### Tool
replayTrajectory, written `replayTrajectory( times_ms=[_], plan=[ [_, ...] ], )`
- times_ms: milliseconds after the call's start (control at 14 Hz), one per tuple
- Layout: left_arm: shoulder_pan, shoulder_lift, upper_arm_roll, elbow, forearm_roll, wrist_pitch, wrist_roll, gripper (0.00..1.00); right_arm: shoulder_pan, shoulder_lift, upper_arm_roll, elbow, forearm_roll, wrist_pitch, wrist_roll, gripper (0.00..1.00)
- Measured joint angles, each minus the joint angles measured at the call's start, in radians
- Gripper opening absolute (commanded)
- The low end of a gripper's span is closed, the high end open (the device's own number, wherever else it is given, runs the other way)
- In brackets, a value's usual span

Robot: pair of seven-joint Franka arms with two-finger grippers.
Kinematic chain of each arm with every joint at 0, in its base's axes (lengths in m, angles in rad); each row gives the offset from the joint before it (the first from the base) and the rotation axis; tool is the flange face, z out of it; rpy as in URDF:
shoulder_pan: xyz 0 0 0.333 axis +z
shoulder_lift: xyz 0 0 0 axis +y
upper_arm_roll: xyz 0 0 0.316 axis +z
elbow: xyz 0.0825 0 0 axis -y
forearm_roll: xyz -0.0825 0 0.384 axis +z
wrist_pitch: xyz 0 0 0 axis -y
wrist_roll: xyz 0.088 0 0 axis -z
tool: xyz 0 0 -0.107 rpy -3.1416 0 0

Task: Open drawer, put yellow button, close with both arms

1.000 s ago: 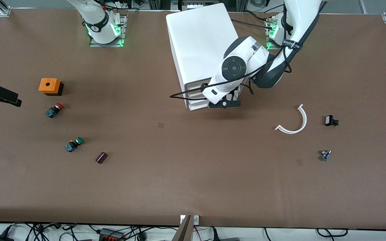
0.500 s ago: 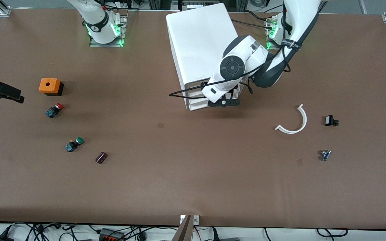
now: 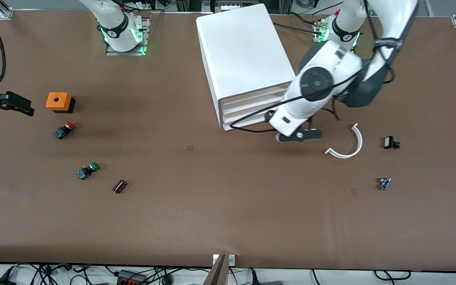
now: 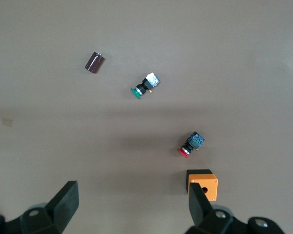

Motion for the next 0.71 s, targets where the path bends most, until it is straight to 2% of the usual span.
replayTrajectory(
  times_ms=[357, 571, 643, 714],
  plan=[
    [0.193, -0.021, 0.000, 0.145, 0.016, -0.166, 0.337, 1.00, 0.005, -0.082, -0.001, -0.125, -0.001, 0.056, -0.001, 1.00],
    [0.271, -0.067, 0.002, 0.190, 0.016, -0.256, 0.497, 1.00, 0.005, -0.099, -0.003, -0.147, -0.001, 0.067, -0.005, 1.00],
    [0.281, -0.095, 0.019, 0.193, 0.016, -0.263, 0.555, 1.00, 0.005, -0.100, -0.004, -0.147, -0.001, 0.067, -0.005, 1.00],
    [0.268, -0.130, 0.065, 0.191, 0.008, -0.272, 0.614, 1.00, 0.005, -0.101, -0.004, -0.147, -0.001, 0.067, -0.005, 1.00]
  ],
)
